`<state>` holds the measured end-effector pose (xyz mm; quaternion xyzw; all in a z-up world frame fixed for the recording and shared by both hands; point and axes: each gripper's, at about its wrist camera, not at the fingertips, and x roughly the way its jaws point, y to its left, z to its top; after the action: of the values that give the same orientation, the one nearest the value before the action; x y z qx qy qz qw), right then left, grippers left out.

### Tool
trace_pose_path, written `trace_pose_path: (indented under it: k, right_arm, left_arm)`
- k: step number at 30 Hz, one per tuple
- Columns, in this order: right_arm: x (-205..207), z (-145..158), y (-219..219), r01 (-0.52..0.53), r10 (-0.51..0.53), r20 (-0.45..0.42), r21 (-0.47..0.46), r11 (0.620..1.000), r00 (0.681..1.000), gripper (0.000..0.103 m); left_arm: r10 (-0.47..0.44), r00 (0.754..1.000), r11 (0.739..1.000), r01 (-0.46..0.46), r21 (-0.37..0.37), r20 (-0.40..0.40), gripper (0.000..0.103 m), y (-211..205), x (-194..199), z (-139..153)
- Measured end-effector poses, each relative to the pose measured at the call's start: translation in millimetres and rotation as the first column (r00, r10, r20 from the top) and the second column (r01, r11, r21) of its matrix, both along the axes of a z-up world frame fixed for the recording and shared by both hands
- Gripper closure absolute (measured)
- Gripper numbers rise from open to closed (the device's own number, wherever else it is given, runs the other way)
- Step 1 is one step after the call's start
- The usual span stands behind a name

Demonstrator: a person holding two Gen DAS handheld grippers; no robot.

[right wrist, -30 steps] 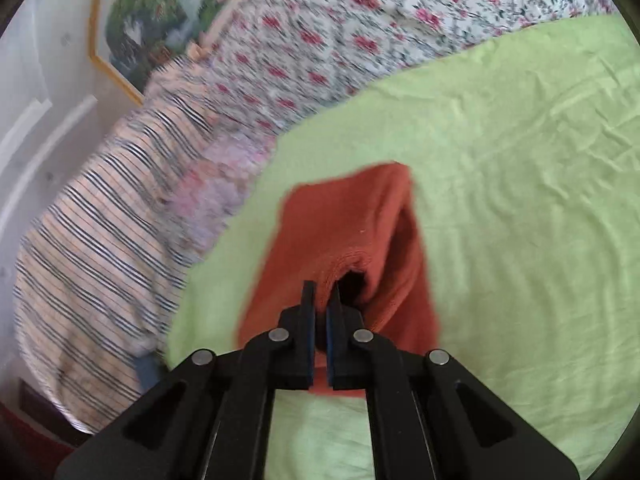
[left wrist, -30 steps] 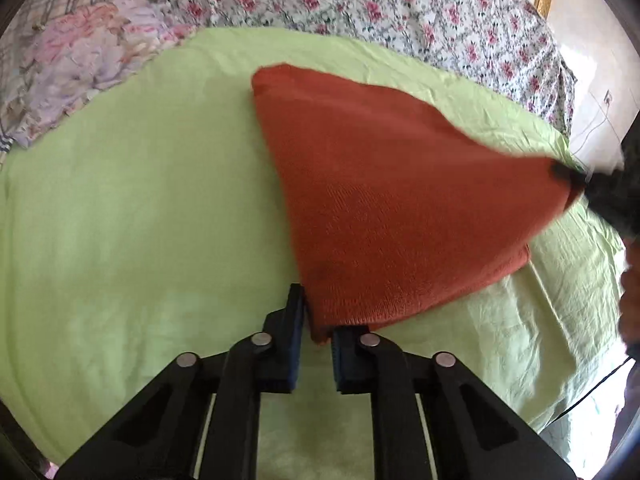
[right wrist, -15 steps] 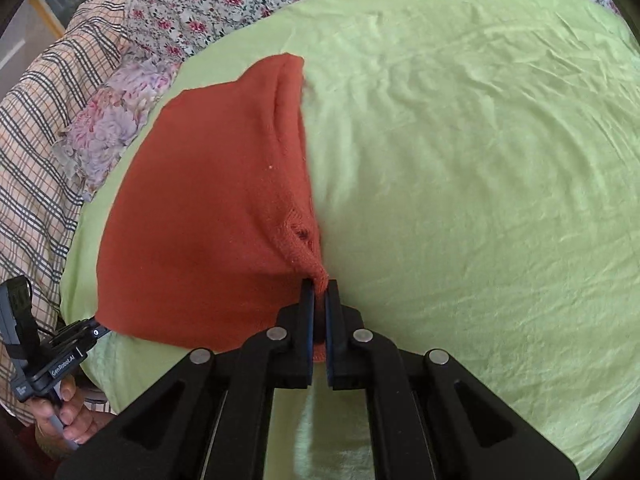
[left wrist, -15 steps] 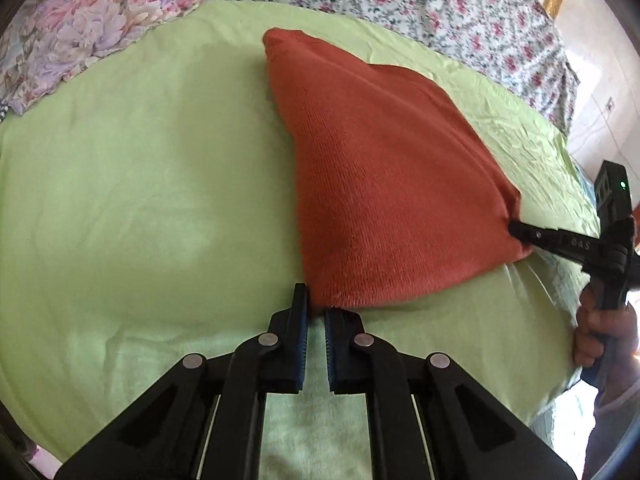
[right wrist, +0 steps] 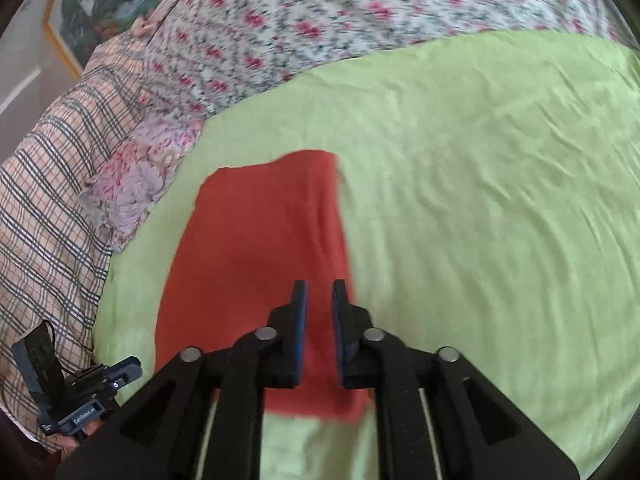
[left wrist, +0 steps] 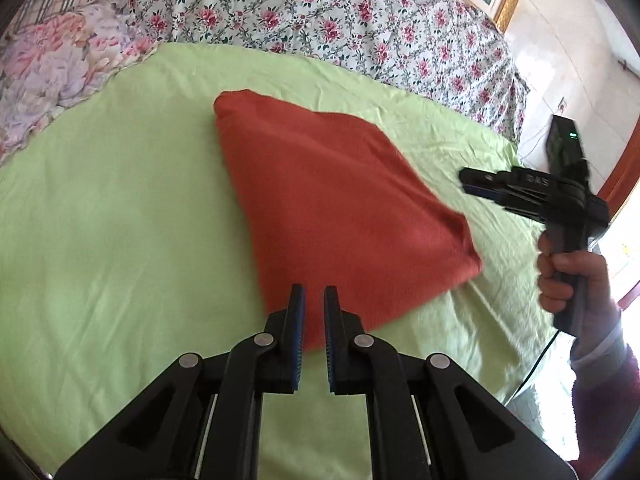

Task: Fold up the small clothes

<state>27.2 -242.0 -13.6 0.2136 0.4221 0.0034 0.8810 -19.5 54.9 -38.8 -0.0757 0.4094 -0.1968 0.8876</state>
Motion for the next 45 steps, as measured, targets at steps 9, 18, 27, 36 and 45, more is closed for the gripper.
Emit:
trace_pose_path:
  k: [9,18,27,36,45]
  right_arm:
    - [94.8,-37.9,-19.3,-0.040,0.047,-0.082,0.085,0.996,0.995,0.056]
    - [119.9,-47.1,-24.1,-0.055,0.056,-0.109,0.009,0.998,0.992,0.093]
    - [90.5,-27.8,-21.6,-0.023,0.021,-0.073,-0.017,1.000,0.997,0.086]
    - [20.2,-64.8,9.2,-0.075,0.064,-0.124,-0.087,0.993,0.990,0.089]
    - [-13.9,-48.7,6.7,-0.066,0.067,-0.039,0.025,0.998,0.997,0.090]
  left_arm:
    - [-0.046,0.998,0.998,0.044,-0.040,-0.044,0.092,-13.9,25.2,-9.3]
    - [-0.090,0.992,0.995,0.093,0.028,-0.092,0.091,-36.0,32.7,-33.1]
    - [-0.074,0.992,0.997,0.075,0.004,-0.106,0.091,-30.9,26.0,-37.5]
    - [-0.071,0.992,0.997,0.071,-0.002,-0.102,0.091,-33.2,19.8,-43.5]
    - [-0.039,0.995,0.999,0.038,-0.009,-0.095,0.085,-26.3,2.5,-39.7]
